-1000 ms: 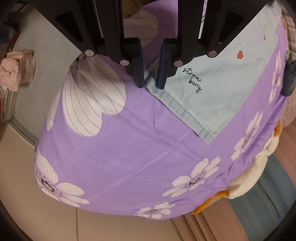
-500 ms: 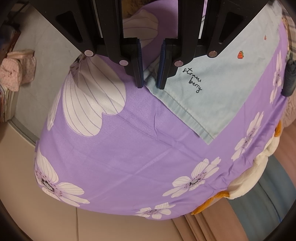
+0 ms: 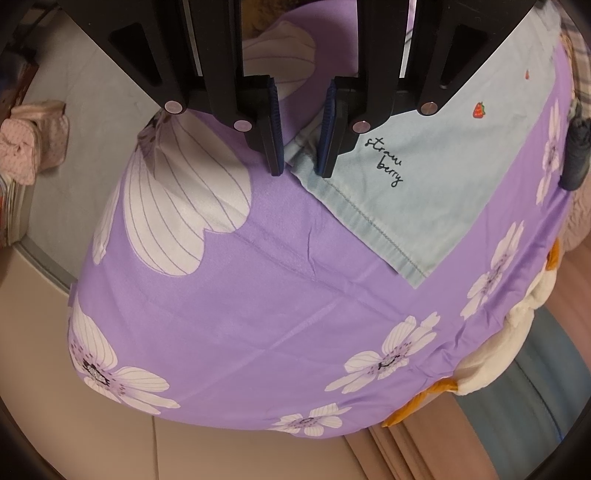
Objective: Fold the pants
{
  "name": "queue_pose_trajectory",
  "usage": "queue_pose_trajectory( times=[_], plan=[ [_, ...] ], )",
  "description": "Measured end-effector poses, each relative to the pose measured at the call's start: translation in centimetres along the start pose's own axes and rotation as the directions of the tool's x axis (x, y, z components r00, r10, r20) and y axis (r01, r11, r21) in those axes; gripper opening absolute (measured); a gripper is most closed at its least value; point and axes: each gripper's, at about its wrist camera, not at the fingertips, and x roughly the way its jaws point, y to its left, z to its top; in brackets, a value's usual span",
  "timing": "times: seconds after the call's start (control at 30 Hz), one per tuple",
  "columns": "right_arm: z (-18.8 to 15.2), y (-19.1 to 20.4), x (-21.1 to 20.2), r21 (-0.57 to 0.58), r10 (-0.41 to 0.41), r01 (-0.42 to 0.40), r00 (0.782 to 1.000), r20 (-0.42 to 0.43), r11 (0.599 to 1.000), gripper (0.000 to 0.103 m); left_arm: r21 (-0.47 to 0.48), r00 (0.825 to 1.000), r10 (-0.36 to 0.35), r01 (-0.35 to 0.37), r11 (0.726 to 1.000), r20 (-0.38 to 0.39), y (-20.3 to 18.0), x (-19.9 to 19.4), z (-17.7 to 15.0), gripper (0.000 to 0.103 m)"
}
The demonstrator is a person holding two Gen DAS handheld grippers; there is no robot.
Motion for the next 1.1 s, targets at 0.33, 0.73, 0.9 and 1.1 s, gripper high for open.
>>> queue_pose_trajectory(
  times=[0.33, 0.73, 0.9, 1.1],
  plan=[
    [-0.1, 0.2, 0.0, 0.008, -0.003, 0.003, 1.000, 0.010, 1.000, 0.015, 0.158, 1.000, -0.004, 0.008, 0.987, -0.028, -4.4, 2.5, 1.3, 0.065],
    [-0.1, 0.0, 0.0, 0.018, 0.004, -0.004, 1.000, 0.015, 1.000, 0.016, 0.169, 0.999, 0.022, -0.014, 0.985, -0.044, -3.8, 3.1, -0.8, 0.066],
    [-0.1, -0.3, 0.0, 0.028, 0.020, -0.020, 1.000, 0.020, 0.999, 0.017, 0.182, 0.996, 0.057, -0.045, 0.982, -0.064, -4.3, 2.7, -1.7, 0.066],
    [-0.2, -0.1, -0.3, 0.006, 0.034, -0.034, 0.999, 0.015, 0.999, 0.031, 0.168, 0.995, -0.004, 0.021, 0.986, -0.100, -5.2, 2.0, -1.2, 0.067]
  ],
)
